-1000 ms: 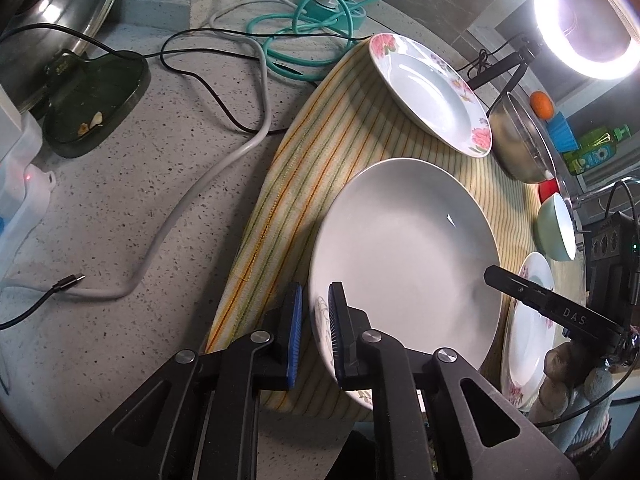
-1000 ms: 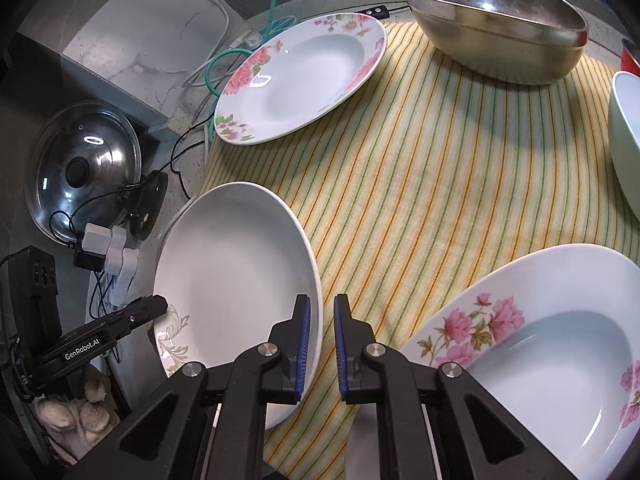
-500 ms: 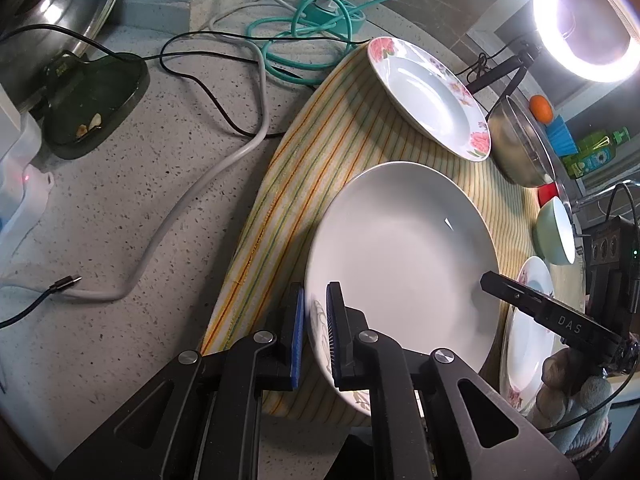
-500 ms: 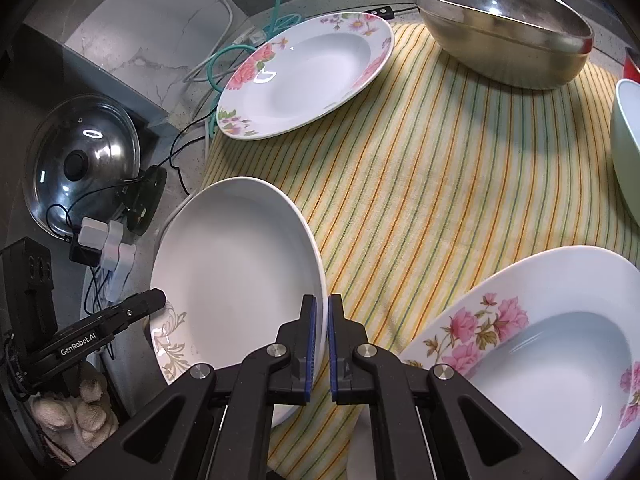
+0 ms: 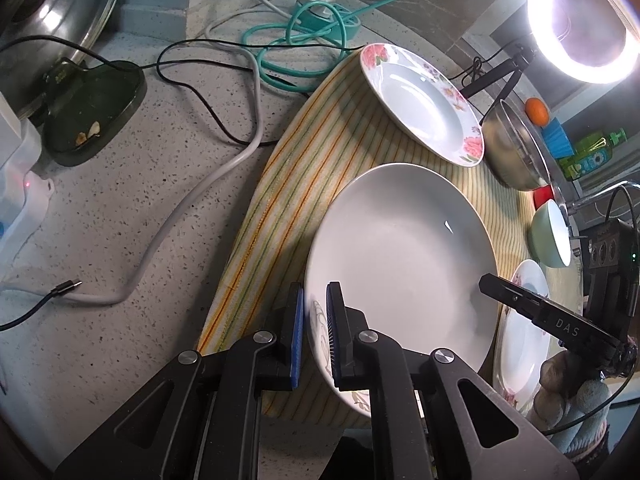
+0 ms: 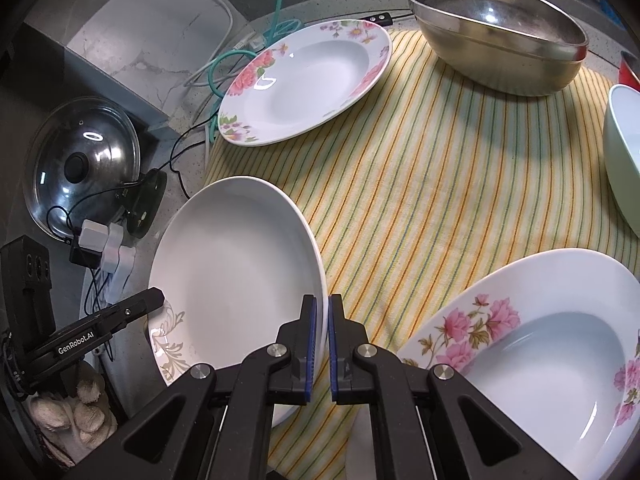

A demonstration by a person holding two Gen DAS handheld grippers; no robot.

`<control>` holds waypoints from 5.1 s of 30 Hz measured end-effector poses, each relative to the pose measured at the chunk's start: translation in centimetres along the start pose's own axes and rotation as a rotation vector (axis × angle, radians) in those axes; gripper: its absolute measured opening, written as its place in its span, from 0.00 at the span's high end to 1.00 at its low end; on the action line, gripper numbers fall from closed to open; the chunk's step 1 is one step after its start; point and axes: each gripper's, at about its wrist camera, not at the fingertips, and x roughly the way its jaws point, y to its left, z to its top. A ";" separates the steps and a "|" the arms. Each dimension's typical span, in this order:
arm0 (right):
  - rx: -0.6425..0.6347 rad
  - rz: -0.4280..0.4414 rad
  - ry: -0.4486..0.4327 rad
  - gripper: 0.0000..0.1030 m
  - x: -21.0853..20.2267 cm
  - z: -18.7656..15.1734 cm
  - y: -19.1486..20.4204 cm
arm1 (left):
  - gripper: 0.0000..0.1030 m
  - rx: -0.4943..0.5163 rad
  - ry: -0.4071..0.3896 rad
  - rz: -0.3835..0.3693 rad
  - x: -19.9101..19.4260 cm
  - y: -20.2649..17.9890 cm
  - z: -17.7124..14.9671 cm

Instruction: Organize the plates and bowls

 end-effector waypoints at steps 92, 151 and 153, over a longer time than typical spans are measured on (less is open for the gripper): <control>0.229 -0.108 -0.075 0.95 -11.9 -8.2 -17.0 | 0.91 0.310 0.127 -0.112 5.2 -19.0 -4.7; 0.264 -0.065 -0.247 0.58 -7.5 4.2 -2.4 | 0.87 0.344 -0.019 -0.062 4.8 -7.4 17.8; 0.269 -0.075 -0.241 0.58 -6.8 5.1 -2.3 | 0.87 0.353 -0.025 -0.050 5.6 -7.2 18.9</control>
